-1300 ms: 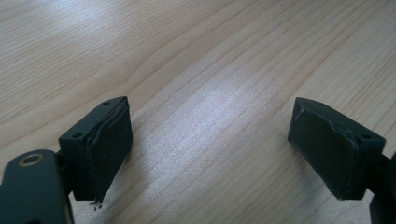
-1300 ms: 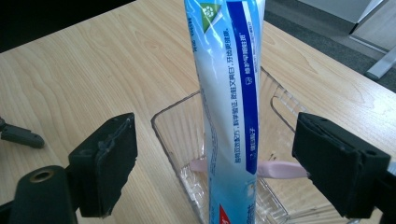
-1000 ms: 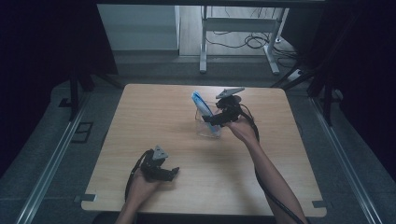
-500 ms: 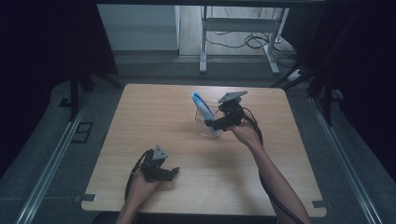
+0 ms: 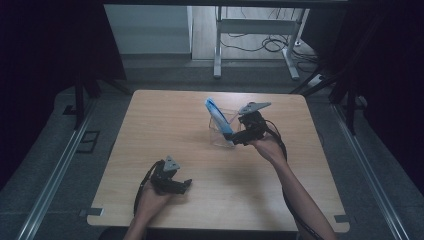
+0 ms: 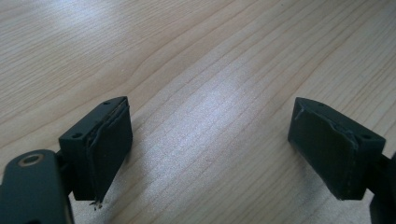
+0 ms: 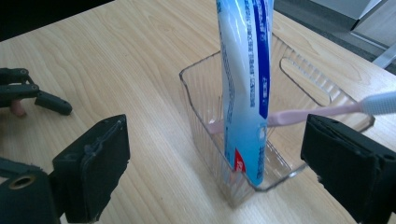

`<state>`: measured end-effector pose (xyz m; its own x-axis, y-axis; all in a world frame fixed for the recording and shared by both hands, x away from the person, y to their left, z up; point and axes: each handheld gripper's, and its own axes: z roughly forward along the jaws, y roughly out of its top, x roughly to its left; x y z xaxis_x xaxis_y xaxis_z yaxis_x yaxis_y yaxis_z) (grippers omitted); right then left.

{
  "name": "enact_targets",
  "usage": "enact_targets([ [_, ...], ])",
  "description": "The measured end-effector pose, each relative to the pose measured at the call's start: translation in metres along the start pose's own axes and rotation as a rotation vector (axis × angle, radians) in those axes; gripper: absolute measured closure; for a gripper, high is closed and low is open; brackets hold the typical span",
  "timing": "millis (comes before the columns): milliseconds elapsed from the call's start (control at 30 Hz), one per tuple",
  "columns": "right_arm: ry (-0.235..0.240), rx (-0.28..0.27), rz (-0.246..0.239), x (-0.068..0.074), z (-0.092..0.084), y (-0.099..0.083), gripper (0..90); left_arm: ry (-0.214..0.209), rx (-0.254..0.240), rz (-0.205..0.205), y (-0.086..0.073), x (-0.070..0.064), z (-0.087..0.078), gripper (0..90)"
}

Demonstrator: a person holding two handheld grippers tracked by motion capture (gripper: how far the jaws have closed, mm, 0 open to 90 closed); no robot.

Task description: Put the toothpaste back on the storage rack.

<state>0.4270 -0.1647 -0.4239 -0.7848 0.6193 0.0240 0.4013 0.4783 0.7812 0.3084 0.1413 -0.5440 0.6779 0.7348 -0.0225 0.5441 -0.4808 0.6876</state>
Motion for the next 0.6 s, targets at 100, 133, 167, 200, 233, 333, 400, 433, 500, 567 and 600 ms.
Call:
enact_targets([
  [100, -0.002, 0.001, 0.001, 0.001, -0.004, -0.004, 7.7, 0.000, 0.000, 0.000, 0.000, 0.000, 0.000, 13.9],
  [133, -0.001, 0.001, 0.002, 0.001, -0.005, -0.005, 7.6, 0.000, 0.000, 0.000, 0.000, 0.000, 0.000, 13.9],
  [167, -0.002, 0.001, 0.001, 0.002, -0.006, -0.006, 7.6, 0.000, 0.000, 0.000, 0.000, 0.000, 0.000, 13.9],
  [200, -0.003, 0.002, 0.003, 0.002, -0.008, -0.008, 7.5, 0.000, 0.000, 0.000, 0.000, 0.000, 0.000, 13.9],
  [233, -0.004, 0.004, 0.006, 0.002, -0.008, -0.010, 7.5, 0.000, 0.000, 0.000, 0.000, 0.000, 0.000, 13.9],
  [333, -0.007, 0.006, 0.011, 0.002, -0.011, -0.014, 7.5, 0.000, 0.000, 0.000, 0.000, 0.000, 0.000, 13.9],
  [400, -0.007, 0.008, 0.013, 0.002, -0.011, -0.015, 7.5, 0.000, 0.000, 0.000, 0.000, 0.000, 0.000, 13.9],
  [433, -0.009, 0.009, 0.014, 0.002, -0.013, -0.018, 7.5, 0.000, 0.000, 0.000, 0.000, 0.000, 0.000, 13.9],
  [500, -0.009, 0.009, 0.015, 0.002, -0.013, -0.019, 7.5, 0.000, 0.000, 0.000, 0.000, 0.000, 0.000, 13.9],
  [567, -0.013, 0.013, 0.016, 0.002, -0.014, -0.022, 7.5, 0.000, 0.000, 0.000, 0.000, 0.000, 0.000, 13.9],
  [600, -0.014, 0.014, 0.017, 0.002, -0.016, -0.024, 7.5, 0.000, 0.000, 0.000, 0.000, 0.000, 0.000, 13.9],
])
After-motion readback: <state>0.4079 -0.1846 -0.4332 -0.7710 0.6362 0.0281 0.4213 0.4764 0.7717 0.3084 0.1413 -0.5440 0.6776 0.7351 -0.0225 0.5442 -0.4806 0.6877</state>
